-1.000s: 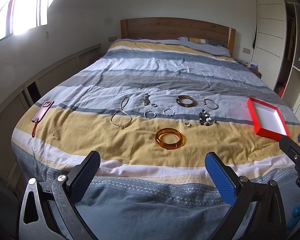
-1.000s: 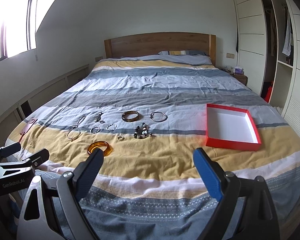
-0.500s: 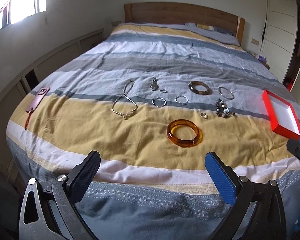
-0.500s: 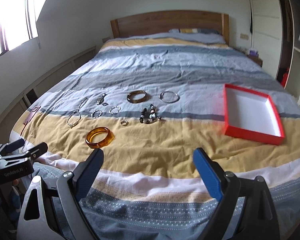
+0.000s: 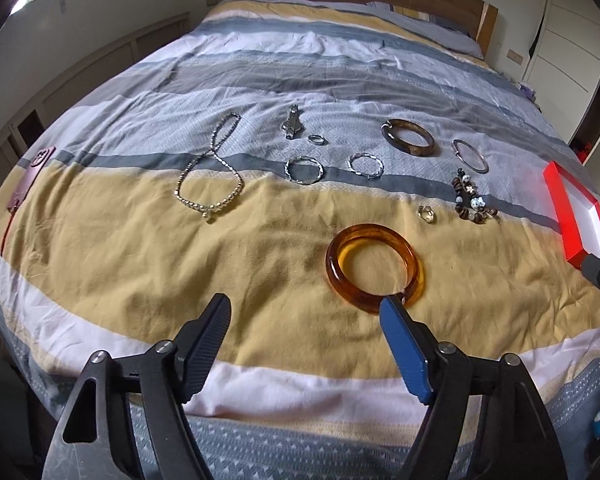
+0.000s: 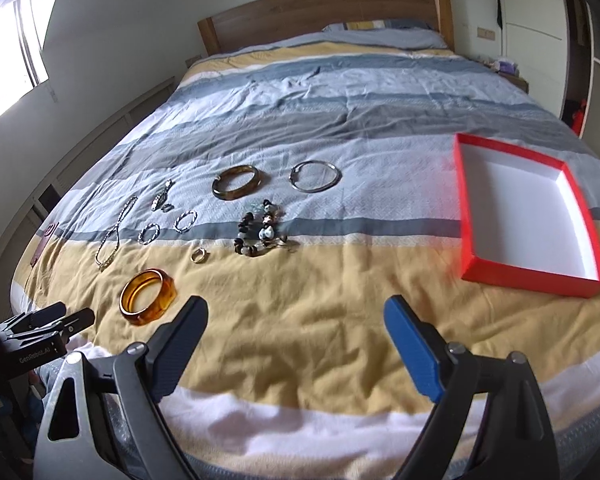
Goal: Organize jewelry
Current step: 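Grasp the amber bangle with the left tool while the right tool grasps the silver ring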
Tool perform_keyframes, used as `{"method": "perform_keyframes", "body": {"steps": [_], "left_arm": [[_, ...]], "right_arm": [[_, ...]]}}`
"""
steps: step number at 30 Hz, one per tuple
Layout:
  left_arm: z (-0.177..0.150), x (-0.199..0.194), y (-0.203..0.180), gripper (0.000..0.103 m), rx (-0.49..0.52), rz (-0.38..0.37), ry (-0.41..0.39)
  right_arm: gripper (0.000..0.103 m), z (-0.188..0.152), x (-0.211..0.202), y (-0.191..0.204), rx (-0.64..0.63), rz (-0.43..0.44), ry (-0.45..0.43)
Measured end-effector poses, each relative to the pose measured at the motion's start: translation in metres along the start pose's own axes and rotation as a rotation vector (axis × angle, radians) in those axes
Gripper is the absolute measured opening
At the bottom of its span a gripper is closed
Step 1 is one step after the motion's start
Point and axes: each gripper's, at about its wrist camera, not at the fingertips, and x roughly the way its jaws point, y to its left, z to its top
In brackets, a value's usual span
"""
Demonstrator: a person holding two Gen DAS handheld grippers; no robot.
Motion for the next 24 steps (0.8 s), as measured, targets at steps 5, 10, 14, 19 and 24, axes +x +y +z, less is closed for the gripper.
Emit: {"method": "perform_keyframes", "body": {"steps": [5, 10, 14, 19, 24], "left_arm": [[0.013, 0.020, -0.002, 0.069, 0.001, -0.004, 0.028], [0.019, 0.040, -0.002, 0.062, -0.002, -0.012, 0.066], [0.022, 0.054, -0.001, 0.056, -0.006, -0.033, 0.099], [0.024, 0.075, -0.006, 0.050, 0.012, -0.055, 0.156], [0.025, 0.084, 0.000, 0.021, -0.011, -0.036, 0.172]], "right_arm": [[0.089, 0.002, 0.018, 0.004, -0.013, 0.026, 0.025], [0.089, 0.000, 0.036, 0.014, -0.037, 0.068, 0.059], [0.086, -0.001, 0.051, 0.030, -0.070, 0.129, 0.083], [0.060, -0.002, 0.077, 0.049, -0.092, 0.205, 0.139], [0.049, 0.000, 0.104, 0.060, -0.101, 0.257, 0.195]]}}
